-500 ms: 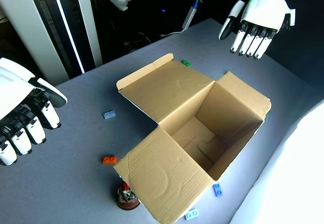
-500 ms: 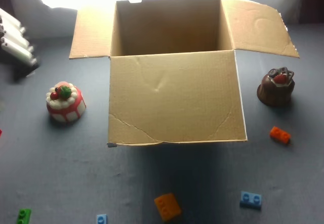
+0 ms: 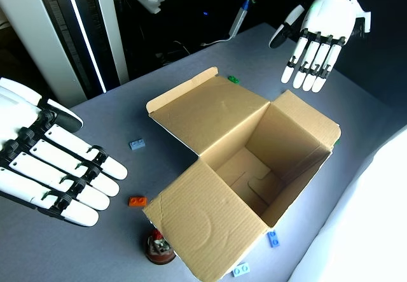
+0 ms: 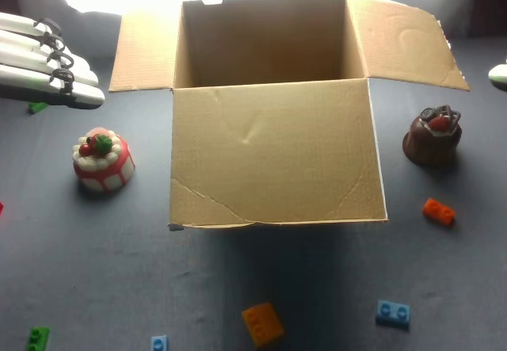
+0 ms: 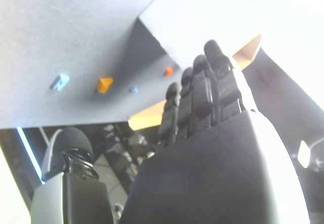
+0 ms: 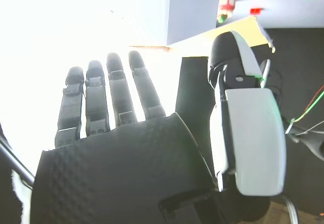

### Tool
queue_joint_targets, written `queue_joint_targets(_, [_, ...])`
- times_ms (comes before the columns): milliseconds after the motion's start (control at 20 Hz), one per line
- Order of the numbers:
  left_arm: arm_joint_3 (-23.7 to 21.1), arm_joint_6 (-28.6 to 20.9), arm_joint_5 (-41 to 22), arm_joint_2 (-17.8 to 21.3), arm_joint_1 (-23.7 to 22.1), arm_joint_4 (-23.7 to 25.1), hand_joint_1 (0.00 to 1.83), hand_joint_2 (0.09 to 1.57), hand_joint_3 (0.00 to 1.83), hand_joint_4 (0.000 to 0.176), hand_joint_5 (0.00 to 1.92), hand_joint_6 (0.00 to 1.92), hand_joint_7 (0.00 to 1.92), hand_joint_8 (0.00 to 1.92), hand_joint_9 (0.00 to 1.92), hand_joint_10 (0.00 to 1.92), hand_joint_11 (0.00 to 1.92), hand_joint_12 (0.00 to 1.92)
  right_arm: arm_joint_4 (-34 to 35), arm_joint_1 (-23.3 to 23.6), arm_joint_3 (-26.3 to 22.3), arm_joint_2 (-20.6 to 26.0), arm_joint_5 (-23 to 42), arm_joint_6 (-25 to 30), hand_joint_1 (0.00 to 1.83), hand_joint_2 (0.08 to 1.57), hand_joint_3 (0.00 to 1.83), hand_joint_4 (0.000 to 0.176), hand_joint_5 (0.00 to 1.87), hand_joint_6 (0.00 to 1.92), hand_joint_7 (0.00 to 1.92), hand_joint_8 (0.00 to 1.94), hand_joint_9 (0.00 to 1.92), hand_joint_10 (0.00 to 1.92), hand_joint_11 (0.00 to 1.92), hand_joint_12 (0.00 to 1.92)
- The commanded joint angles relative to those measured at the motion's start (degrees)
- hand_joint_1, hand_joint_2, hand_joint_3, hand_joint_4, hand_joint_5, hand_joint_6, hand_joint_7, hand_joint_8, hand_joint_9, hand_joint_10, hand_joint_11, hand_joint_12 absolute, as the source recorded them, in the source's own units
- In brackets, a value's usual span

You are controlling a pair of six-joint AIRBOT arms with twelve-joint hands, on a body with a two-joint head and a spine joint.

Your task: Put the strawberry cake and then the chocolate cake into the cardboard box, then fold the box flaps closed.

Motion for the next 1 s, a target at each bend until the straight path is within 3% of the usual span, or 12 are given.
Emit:
queue_joint_targets(0, [-0.01, 0.18, 0.07, 0.39, -1.02, -4.10, 0.50, 1.02, 0.00, 0.025, 0.00, 0.00, 0.07, 0.00, 0.11, 0.00, 0.00, 0.65, 1.31, 0.75, 0.24, 0.68, 8.09, -0.49, 0.36, 1.09, 0.00, 0.000, 0.08, 0.01, 0.11, 0.00, 0.09, 0.02, 0.00, 0.26])
queue_joint_targets(150, [-1.89, 0.18, 1.82, 0.35, -1.37, -2.38, 0.64, 0.98, 0.00, 0.022, 0.00, 0.00, 0.03, 0.00, 0.09, 0.00, 0.00, 0.61, 3.69, 0.39, 0.78, 0.67, 10.43, -0.68, 0.40, 1.06, 0.00, 0.000, 0.09, 0.01, 0.06, 0.00, 0.04, 0.01, 0.00, 0.04])
queue_joint_targets(350, [-3.87, 0.63, 2.50, 0.23, -1.27, 0.23, 0.94, 0.93, 0.00, 0.044, 0.00, 0.00, 0.00, 0.00, 0.04, 0.00, 0.00, 0.43, 10.22, -0.28, 1.62, 0.58, 12.98, -2.92, 0.51, 1.07, 0.00, 0.000, 0.07, 0.01, 0.04, 0.01, 0.02, 0.00, 0.00, 0.00])
queue_joint_targets(500, [-2.50, 1.68, 2.15, -0.10, -0.05, 1.12, 1.07, 0.90, 0.00, 0.045, 0.00, 0.00, 0.00, 0.00, 0.04, 0.00, 0.00, 0.41, 17.37, -3.85, 1.64, 0.00, 16.04, -5.10, 0.47, 1.07, 0.00, 0.000, 0.07, 0.01, 0.06, 0.01, 0.03, 0.01, 0.01, 0.01])
queue_joint_targets(750, [-0.68, 2.10, 2.07, -0.83, 2.74, 1.62, 1.11, 0.89, 0.00, 0.045, 0.00, 0.00, 0.00, 0.00, 0.03, 0.00, 0.00, 0.44, 17.88, -11.20, 1.62, -2.22, 24.70, -8.59, 0.48, 1.09, 0.01, 0.000, 0.06, 0.00, 0.06, 0.01, 0.03, 0.01, 0.00, 0.00])
queue_joint_targets(950, [-0.36, 1.56, 5.03, -2.67, 5.41, 0.54, 1.09, 0.89, 0.00, 0.037, 0.00, 0.00, 0.00, 0.00, 0.00, 0.00, 0.00, 0.36, 18.62, -12.17, 1.58, -2.47, 26.73, -8.68, 0.42, 1.07, 0.00, 0.000, 0.07, 0.01, 0.09, 0.01, 0.05, 0.02, 0.01, 0.01])
